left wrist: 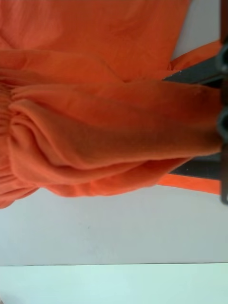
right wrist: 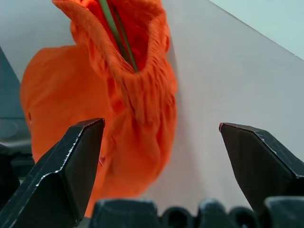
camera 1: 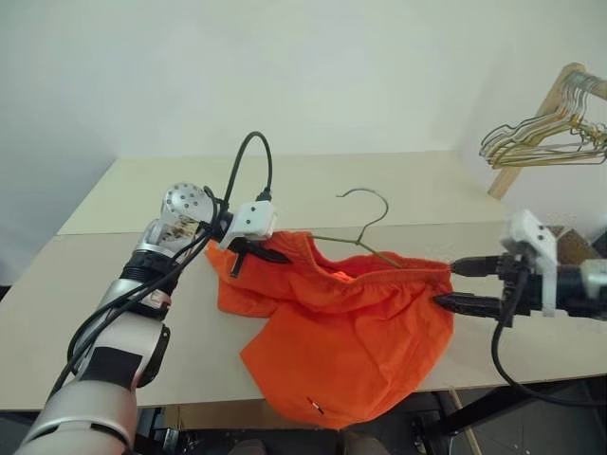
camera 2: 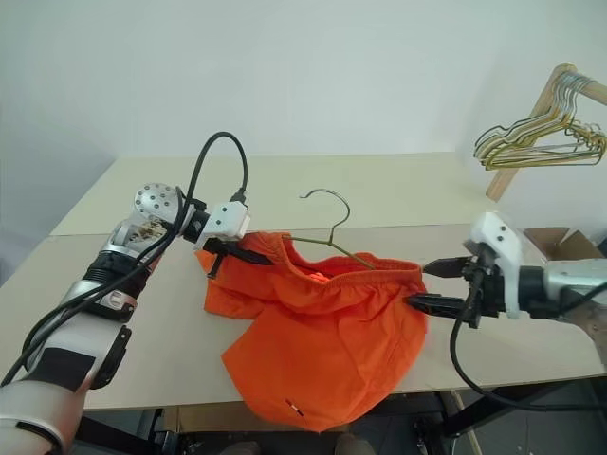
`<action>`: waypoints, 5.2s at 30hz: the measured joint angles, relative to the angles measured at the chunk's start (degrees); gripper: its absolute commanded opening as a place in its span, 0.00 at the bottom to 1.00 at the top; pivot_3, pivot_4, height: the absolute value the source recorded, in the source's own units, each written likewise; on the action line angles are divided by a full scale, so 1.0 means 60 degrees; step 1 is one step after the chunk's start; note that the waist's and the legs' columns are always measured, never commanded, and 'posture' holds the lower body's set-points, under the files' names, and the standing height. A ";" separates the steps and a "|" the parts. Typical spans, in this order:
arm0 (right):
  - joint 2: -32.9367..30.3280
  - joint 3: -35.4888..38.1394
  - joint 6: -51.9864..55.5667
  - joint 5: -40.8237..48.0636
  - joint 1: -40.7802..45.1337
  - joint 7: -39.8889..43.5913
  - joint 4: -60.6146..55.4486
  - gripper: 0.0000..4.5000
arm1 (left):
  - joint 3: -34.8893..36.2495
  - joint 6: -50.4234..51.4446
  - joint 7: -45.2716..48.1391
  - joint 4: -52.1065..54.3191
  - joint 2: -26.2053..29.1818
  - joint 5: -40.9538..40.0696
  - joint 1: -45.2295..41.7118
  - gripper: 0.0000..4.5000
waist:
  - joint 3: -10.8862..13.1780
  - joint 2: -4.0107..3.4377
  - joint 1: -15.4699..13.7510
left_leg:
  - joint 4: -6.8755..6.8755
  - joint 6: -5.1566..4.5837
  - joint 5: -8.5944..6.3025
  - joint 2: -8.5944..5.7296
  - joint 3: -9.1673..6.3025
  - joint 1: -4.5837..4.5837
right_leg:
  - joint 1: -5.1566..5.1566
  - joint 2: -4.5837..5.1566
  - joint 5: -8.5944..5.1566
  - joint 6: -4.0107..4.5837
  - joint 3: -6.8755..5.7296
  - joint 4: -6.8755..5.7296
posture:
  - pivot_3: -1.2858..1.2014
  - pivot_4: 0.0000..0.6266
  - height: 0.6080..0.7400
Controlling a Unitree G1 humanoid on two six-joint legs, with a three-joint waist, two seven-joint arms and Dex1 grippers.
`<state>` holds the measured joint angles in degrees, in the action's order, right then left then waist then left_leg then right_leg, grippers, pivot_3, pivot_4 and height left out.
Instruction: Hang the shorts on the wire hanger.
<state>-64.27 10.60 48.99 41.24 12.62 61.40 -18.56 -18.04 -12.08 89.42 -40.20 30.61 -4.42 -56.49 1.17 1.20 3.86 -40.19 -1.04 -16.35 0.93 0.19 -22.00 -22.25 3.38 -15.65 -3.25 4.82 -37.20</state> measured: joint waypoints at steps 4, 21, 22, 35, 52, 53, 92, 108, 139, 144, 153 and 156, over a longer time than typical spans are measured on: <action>0.0055 -0.1176 0.0066 -0.0368 0.0785 0.0084 0.0124 1.00 | 0.0031 0.0001 -0.0002 0.0020 -0.0021 -0.0001 0.0000 0.00 | 0.0000 0.0000 -0.0012 | 0.0000 0.0000 0.0000 0.0000 -0.0002 -0.0010 | -0.0007 0.0002 0.0000 0.0000 -0.0001 0.0003 | 0.49 0.00 1.00; 0.0367 -0.3987 -0.0086 -0.2569 0.2766 0.0723 0.0756 0.54 | 0.0090 0.0160 -0.0010 0.0341 -0.0019 -0.0003 0.0173 0.00 | -0.0001 -0.0003 -0.0073 | -0.0002 0.0000 0.0000 -0.0001 -0.0003 -0.0013 | -0.0017 0.0004 0.0000 0.0000 -0.0003 -0.0002 | 0.49 0.00 1.00; 0.0422 -0.4002 -0.0089 -0.2635 0.2848 0.0736 0.0773 0.47 | 0.0098 0.0159 -0.0011 0.0341 -0.0020 -0.0004 0.0172 0.00 | -0.0001 -0.0003 -0.0065 | -0.0002 0.0000 0.0000 -0.0001 -0.0003 -0.0012 | -0.0017 0.0004 0.0000 0.0001 -0.0003 -0.0003 | 0.49 0.00 1.00; 0.0555 -0.3797 -0.0108 -0.2786 0.2880 0.1133 0.0682 0.00 | 0.0185 0.0134 0.0047 0.0304 -0.0049 -0.0035 0.0152 0.18 | -0.0001 -0.0004 -0.0061 | -0.0002 0.0000 0.0000 -0.0001 -0.0004 -0.0014 | -0.0016 0.0005 0.0000 0.0001 -0.0003 -0.0003 | 0.49 0.00 1.00; -0.0273 -0.0818 0.0993 -0.1428 0.0145 0.0981 -0.0298 0.00 | 0.1271 0.0284 -0.0307 -0.0705 0.0773 -0.0112 0.0008 0.99 | -0.0001 -0.0003 -0.0049 | -0.0002 0.0000 0.0000 0.0001 -0.0029 -0.0018 | -0.0014 0.0007 0.0000 0.0000 -0.0014 0.0000 | 0.48 0.00 1.00; -0.0268 -0.0533 0.1210 -0.1324 -0.0093 0.0872 -0.0405 0.00 | 0.1446 0.0502 -0.0412 -0.0678 0.0799 -0.0255 -0.0005 0.99 | -0.0001 -0.0003 -0.0052 | -0.0003 0.0000 0.0000 0.0001 -0.0030 -0.0018 | -0.0014 0.0007 0.0000 0.0000 -0.0013 -0.0002 | 0.47 0.00 1.00; 0.4379 0.9431 0.7180 0.1940 0.5257 -1.7778 0.3382 0.00 | 0.4283 0.8209 -0.5156 0.7015 -0.1373 -0.6756 0.1158 0.99 | -0.0049 -0.0165 0.1331 | 0.0077 0.0000 0.0000 -0.0021 0.0031 0.0084 | 0.0028 0.0011 0.0000 -0.0023 0.0140 0.0014 | 0.43 0.00 1.00; 0.4050 1.0180 0.7180 0.1176 0.5604 -1.8802 0.4115 0.00 | 0.3996 0.8077 -0.4844 0.7017 -0.1147 -0.6699 0.1160 0.99 | -0.0046 -0.0177 0.1339 | 0.0081 0.0000 0.0000 -0.0016 0.0034 0.0091 | 0.0035 0.0002 -0.0001 -0.0027 0.0142 0.0019 | 0.43 0.00 1.00; 0.3411 0.3794 0.0639 -0.6792 0.0735 -1.6229 -0.1126 0.99 | 0.3793 0.8255 -0.4736 0.7104 -0.0852 -0.6733 0.1154 1.00 | -0.0033 -0.0217 0.1368 | 0.0093 0.0002 0.0000 -0.0016 0.0061 0.0102 | 0.0025 0.0005 -0.0034 -0.0090 0.0169 0.0026 | 0.43 0.00 1.00; 0.2906 0.2063 -0.2045 -0.8339 0.1053 -1.5485 -0.1726 0.99 | 0.3685 0.8194 -0.4652 0.7061 -0.0574 -0.6434 0.1200 1.00 | -0.0029 -0.0211 0.1537 | 0.0099 0.0002 0.0000 -0.0010 0.0069 0.0134 | 0.0039 -0.0007 -0.0037 -0.0097 0.0182 0.0024 | 0.43 0.00 1.00; 0.4212 -0.0814 -0.3843 -0.4730 0.1814 -0.9174 -0.1934 0.99 | 0.3219 0.7516 -0.4807 0.7250 0.0501 -0.5003 0.2877 1.00 | 0.0071 -0.0068 0.1556 | 0.0194 0.0005 0.0000 -0.0017 0.0011 0.0274 | 0.0178 0.0000 -0.0003 -0.0037 0.0161 0.0086 | 0.50 0.00 1.00; 0.4360 -0.0994 -0.3919 -0.4189 0.2013 -0.7794 -0.1203 0.99 | 0.3405 0.7324 -0.5206 0.7838 0.0777 -0.4712 0.3658 1.00 | 0.0077 -0.0059 0.0999 | 0.0200 0.0005 0.0000 -0.0016 -0.0005 0.0201 | 0.0104 0.0021 -0.0002 -0.0035 0.0148 0.0091 | 0.53 0.00 1.00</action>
<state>-38.10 4.63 25.48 16.11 24.70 14.64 -25.78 2.39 31.87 58.19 6.83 35.27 -32.69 -34.54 1.63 0.85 9.85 -38.99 -1.01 -16.34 0.84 0.16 -20.79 -21.63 3.51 -15.66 -3.46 5.70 -36.65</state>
